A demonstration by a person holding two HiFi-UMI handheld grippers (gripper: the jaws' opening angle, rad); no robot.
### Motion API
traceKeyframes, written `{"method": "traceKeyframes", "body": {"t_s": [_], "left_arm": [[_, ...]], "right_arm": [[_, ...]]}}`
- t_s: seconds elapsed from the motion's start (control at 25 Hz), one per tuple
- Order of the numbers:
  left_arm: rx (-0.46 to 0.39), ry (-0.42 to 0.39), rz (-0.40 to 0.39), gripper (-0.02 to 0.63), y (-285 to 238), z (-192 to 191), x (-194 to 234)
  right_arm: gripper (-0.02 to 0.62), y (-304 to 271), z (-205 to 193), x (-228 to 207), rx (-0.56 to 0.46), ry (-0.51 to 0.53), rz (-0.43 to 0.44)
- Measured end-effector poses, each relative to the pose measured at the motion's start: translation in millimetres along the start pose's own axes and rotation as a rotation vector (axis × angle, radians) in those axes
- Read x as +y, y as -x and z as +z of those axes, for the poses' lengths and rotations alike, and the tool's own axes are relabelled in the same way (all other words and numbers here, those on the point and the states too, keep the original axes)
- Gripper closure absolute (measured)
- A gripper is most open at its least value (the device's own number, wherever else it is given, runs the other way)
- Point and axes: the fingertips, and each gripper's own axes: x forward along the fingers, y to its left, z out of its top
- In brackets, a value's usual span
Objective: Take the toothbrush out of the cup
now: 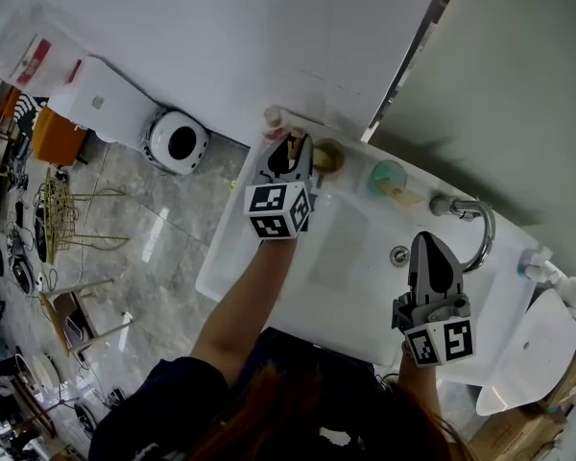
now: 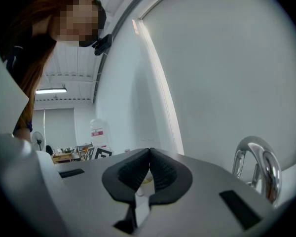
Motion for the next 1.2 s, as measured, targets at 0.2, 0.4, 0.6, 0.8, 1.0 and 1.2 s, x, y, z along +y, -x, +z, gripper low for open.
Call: {"method": "traceKeyframes", "body": {"t_s": [0.2, 0.4, 0.6, 0.8, 1.0, 1.2], "left_arm": [[0.002, -0.017, -0.018, 0.525, 2, 2, -5], [-0.025, -0.057, -0.054, 0.532, 7, 15, -18], [-0.065, -0.115, -0.08, 0.534, 21, 40, -36], [-0.112, -0.144, -0.102, 0.534, 42, 69, -54], [-0.192, -0.183, -0.108, 0.534, 81, 108, -69], [-0.239, -0.232, -0.134, 0.534, 124, 135, -91]], "right_arm": [[0.58, 0, 4, 0, -0.008, 0.001, 0.006], [0.58, 2, 8, 0, -0.018, 0.004, 0.009], [0.58, 9, 16, 2, -0.039, 0.012, 0.014], [0.58, 18, 26, 3, -0.066, 0.022, 0.021], [0.58, 30, 40, 8, -0.103, 0.035, 0.018], [0.58, 45, 55, 10, -0.143, 0.067, 0.016]]}}
